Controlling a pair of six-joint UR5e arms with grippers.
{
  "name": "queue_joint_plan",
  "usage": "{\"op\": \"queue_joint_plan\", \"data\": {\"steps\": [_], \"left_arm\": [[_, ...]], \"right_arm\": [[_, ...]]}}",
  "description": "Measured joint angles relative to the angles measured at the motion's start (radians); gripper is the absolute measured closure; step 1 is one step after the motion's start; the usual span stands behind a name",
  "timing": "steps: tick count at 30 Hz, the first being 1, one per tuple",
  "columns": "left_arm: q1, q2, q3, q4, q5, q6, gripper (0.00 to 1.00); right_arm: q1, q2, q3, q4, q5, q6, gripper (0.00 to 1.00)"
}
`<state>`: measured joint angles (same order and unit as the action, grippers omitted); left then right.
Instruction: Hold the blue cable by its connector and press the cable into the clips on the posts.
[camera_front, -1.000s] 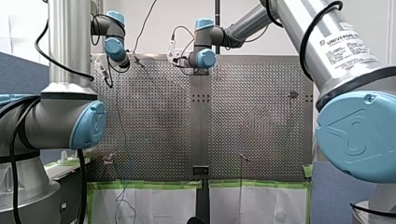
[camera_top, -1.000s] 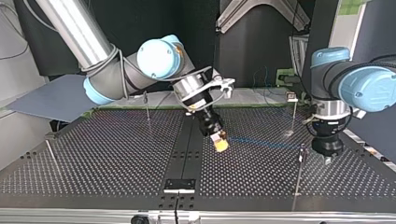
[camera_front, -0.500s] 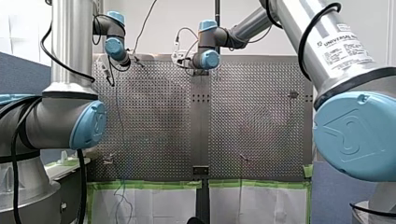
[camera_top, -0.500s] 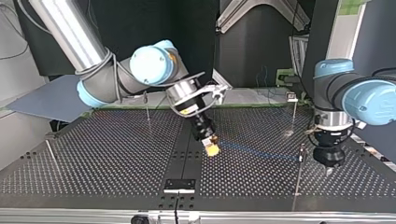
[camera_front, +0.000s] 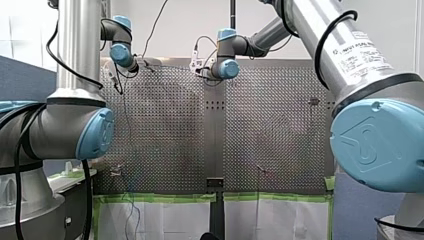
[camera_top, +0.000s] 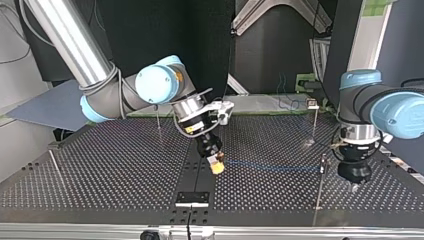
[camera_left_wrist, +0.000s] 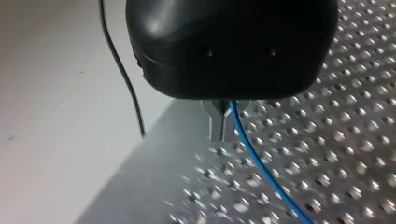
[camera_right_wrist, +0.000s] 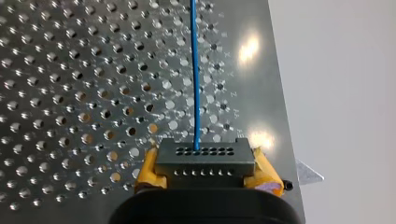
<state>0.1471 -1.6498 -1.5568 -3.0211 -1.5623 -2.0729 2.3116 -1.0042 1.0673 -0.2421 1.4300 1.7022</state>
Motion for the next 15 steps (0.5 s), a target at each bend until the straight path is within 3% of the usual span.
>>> {"op": "queue_joint_plan", "data": {"steps": [6, 13, 15], "left_arm": [[0.004, -0.017, 0.006, 0.000, 0.004, 0.009, 1.00], [0.004, -0.019, 0.006, -0.001, 0.004, 0.011, 1.00], [0.003, -0.019, 0.006, -0.001, 0.004, 0.014, 0.71]], "right_arm": [[-0.018, 0.008, -0.017, 0.001, -0.004, 0.014, 1.00], [-0.023, 0.012, -0.018, 0.001, -0.006, 0.016, 1.00], [-0.023, 0.012, -0.018, 0.002, -0.006, 0.016, 1.00]]}}
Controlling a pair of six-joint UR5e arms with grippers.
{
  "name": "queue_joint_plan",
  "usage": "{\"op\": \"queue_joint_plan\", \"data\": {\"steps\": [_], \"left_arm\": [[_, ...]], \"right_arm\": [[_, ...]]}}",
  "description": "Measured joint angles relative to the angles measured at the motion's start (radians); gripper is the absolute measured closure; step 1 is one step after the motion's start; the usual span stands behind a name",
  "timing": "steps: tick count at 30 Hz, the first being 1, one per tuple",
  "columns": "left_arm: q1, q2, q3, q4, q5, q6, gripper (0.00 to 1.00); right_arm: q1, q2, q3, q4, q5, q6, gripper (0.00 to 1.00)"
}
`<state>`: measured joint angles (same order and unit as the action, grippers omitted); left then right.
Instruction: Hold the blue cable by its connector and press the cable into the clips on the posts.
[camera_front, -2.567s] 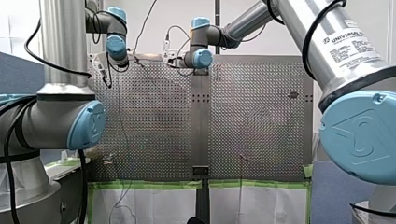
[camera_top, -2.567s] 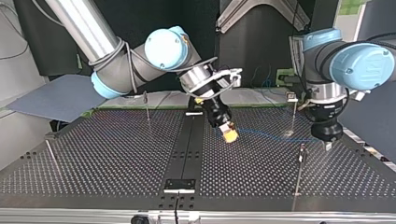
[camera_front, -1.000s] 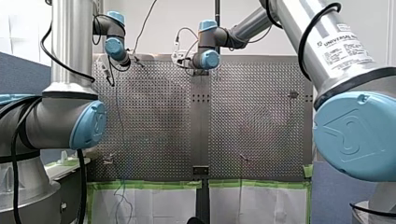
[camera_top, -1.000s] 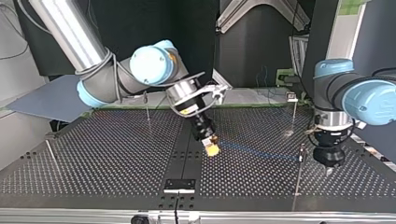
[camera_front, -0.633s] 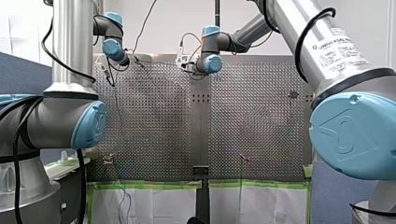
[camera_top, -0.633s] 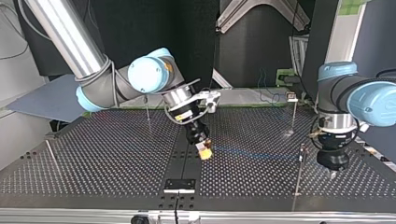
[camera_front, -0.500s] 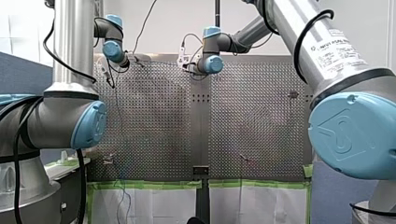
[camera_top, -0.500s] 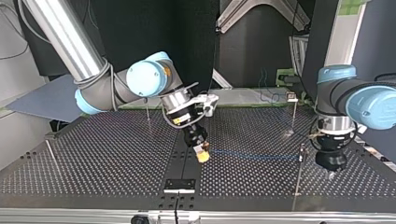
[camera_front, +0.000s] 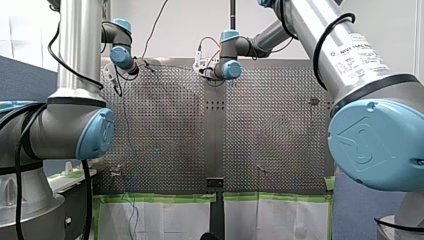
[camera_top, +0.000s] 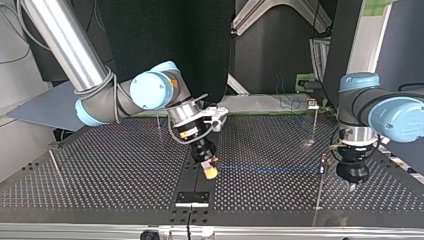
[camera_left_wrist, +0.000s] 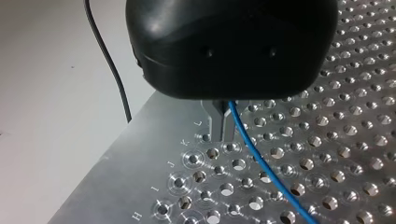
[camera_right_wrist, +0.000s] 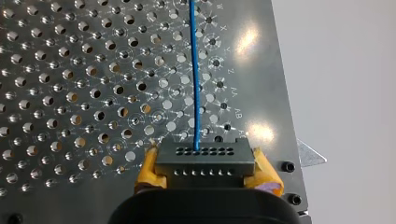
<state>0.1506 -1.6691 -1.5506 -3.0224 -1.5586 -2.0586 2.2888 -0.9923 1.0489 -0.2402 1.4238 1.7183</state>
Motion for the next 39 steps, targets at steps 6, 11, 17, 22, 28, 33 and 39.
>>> {"op": "queue_joint_plan", "data": {"steps": [6, 11, 17, 22, 28, 33, 39], "left_arm": [[0.000, 0.000, 0.000, 0.000, 0.015, 0.021, 0.27], [0.005, 0.001, -0.001, -0.008, 0.032, 0.017, 0.00], [0.007, 0.004, -0.001, -0.045, 0.000, 0.045, 0.00], [0.005, 0.007, -0.003, -0.086, -0.028, 0.050, 0.00], [0.004, 0.038, -0.034, -0.131, 0.004, 0.040, 0.00], [0.009, 0.084, -0.080, -0.108, 0.050, 0.000, 0.00], [0.003, 0.140, -0.136, -0.083, 0.090, -0.027, 0.00]], "right_arm": [[0.003, 0.001, 0.000, 0.005, 0.000, 0.000, 1.00], [0.004, 0.001, 0.000, 0.009, 0.000, 0.000, 1.00], [0.005, 0.001, 0.000, 0.011, 0.000, 0.000, 1.00], [0.001, 0.002, 0.000, 0.011, 0.000, 0.000, 1.00], [-0.001, 0.002, 0.000, 0.011, 0.000, 0.000, 1.00], [-0.001, 0.002, 0.000, 0.011, 0.000, -0.001, 1.00], [-0.002, 0.002, 0.000, 0.011, 0.000, -0.002, 1.00]]}}
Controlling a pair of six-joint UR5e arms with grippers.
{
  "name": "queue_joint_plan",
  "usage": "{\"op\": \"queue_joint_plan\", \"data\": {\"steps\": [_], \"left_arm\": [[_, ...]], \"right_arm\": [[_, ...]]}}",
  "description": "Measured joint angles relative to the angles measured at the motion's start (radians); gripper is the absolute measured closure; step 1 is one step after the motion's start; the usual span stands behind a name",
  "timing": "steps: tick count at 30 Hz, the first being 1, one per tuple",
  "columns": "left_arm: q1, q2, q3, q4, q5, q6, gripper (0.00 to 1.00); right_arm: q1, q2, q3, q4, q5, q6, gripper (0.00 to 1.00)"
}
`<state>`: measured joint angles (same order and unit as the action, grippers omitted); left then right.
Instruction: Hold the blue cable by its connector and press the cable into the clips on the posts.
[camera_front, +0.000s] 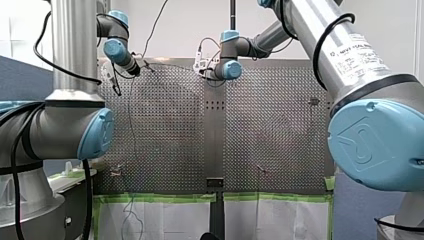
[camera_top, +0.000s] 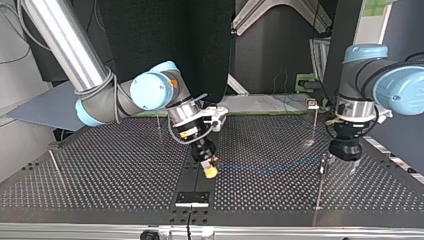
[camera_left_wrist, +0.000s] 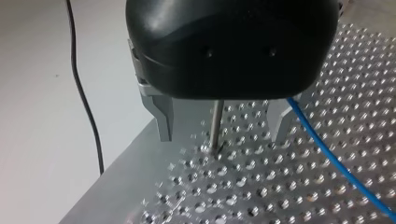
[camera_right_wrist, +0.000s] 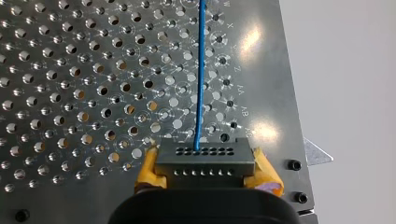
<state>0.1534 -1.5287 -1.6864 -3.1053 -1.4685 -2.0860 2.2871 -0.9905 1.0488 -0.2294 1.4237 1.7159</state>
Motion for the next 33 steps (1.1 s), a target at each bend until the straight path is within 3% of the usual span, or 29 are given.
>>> {"op": "queue_joint_plan", "data": {"steps": [6, 21, 33], "left_arm": [[-0.004, 0.054, -0.054, 0.001, 0.001, 0.030, 0.00], [-0.030, 0.174, -0.183, 0.019, 0.016, 0.038, 0.00], [-0.037, 0.197, -0.202, 0.037, 0.016, 0.110, 0.00]], "right_arm": [[0.001, 0.000, 0.000, 0.002, 0.000, -0.002, 1.00], [0.002, 0.000, 0.000, 0.002, 0.000, -0.003, 1.00], [0.004, 0.000, 0.001, 0.004, 0.000, -0.004, 1.00]]}}
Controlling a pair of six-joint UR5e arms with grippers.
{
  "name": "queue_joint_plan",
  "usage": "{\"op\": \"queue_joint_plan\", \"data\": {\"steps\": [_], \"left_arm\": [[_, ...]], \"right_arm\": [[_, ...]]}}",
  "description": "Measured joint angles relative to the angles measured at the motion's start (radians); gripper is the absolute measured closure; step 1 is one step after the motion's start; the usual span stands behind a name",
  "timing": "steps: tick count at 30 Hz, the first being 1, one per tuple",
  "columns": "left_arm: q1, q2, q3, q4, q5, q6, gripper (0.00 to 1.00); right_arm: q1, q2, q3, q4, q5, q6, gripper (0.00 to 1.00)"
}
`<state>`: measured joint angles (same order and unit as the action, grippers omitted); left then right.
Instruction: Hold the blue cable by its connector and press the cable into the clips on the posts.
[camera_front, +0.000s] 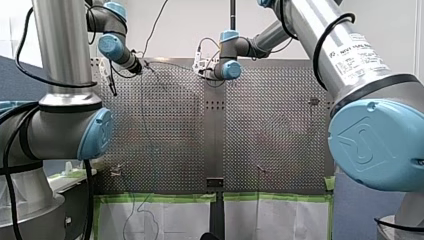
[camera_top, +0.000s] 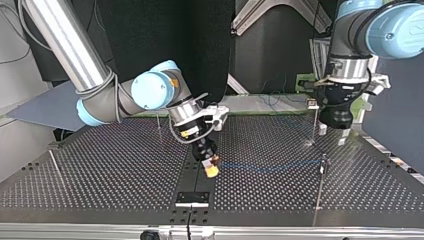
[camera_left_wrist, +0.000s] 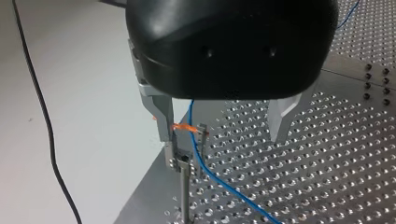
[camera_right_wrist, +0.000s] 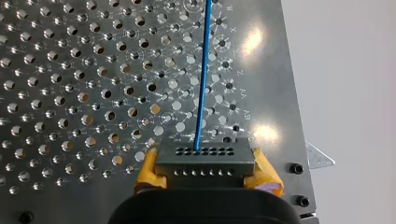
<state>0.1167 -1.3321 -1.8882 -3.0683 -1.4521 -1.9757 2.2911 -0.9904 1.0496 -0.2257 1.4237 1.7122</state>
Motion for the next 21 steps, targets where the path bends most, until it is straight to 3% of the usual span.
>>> {"op": "queue_joint_plan", "data": {"steps": [13, 21], "left_arm": [[0.014, 0.018, 0.023, 0.002, -0.002, 0.109, 0.00], [0.010, 0.017, 0.024, 0.028, 0.025, 0.185, 0.00]], "right_arm": [[0.000, 0.001, 0.001, 0.004, 0.012, 0.000, 1.00], [0.000, 0.002, 0.001, 0.005, 0.017, 0.000, 1.00]]}}
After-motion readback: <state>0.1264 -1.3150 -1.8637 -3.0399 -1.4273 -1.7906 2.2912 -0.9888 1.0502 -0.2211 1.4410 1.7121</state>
